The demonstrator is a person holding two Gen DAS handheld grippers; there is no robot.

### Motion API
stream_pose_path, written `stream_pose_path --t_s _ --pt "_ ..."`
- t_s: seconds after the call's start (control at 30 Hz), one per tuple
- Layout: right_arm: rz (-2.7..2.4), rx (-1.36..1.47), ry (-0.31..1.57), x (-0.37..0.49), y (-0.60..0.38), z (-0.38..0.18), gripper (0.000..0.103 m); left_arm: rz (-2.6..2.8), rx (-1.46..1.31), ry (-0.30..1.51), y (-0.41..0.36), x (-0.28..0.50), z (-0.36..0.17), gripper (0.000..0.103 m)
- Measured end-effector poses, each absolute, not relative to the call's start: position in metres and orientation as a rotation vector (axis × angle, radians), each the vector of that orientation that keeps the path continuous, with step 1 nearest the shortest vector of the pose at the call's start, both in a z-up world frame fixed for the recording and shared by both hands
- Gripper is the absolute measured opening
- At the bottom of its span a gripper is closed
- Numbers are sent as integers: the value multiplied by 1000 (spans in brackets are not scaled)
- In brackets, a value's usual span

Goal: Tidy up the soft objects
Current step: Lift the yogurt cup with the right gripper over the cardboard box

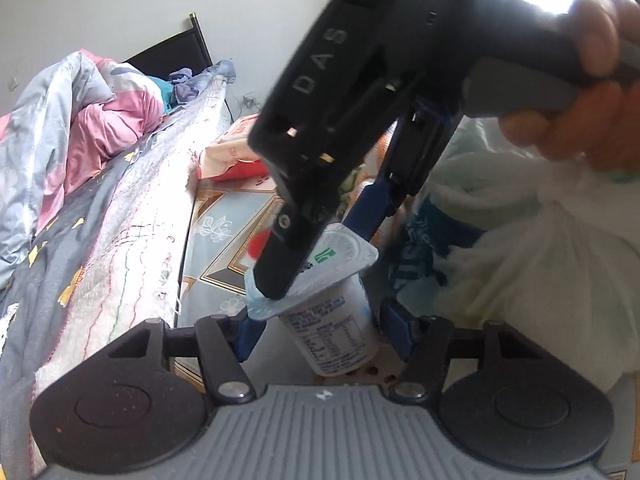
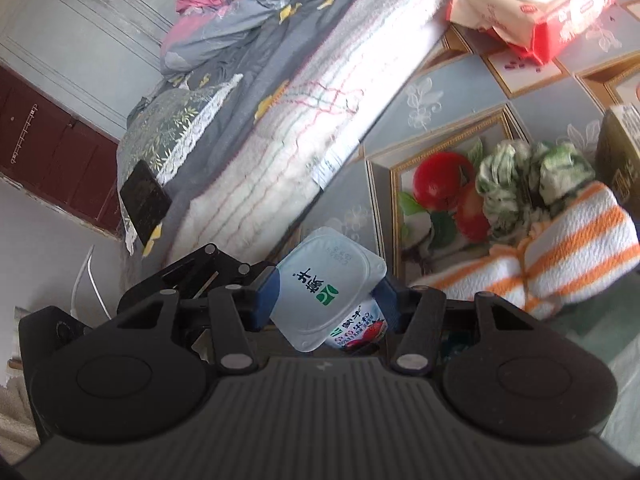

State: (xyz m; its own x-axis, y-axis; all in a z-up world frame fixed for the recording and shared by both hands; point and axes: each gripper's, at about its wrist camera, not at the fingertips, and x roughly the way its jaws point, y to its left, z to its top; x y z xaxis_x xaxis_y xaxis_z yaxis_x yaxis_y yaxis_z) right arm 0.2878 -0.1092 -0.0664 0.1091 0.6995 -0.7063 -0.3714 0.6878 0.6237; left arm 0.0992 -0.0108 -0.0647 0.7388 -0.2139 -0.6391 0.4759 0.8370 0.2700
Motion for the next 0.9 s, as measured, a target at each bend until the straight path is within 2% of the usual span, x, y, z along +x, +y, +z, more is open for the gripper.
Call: stream_pose_path --t_s 0.1,0.3,0.4,0.47,0.6,0.67,0.9 --pt "783 413 1246 288 -117 -71 52 -362 456 623 -14 98 -64 76" --pt "726 474 1294 292 -123 -74 51 -372 373 686 -2 121 -64 78" --pt "717 459 1319 287 -122 -76 47 -384 355 689 1 124 -63 75" --pt "723 462 1321 283 -122 -75 45 -401 358 680 1 123 -61 67" --pt "731 468 1314 277 -122 -73 36 -396 378 679 -3 125 -61 66" --pt "720 461 1305 275 -121 -72 32 -380 377 679 -5 126 -59 62" --pt "744 511 1248 268 -123 -57 30 -345 398 656 -1 130 -38 62"
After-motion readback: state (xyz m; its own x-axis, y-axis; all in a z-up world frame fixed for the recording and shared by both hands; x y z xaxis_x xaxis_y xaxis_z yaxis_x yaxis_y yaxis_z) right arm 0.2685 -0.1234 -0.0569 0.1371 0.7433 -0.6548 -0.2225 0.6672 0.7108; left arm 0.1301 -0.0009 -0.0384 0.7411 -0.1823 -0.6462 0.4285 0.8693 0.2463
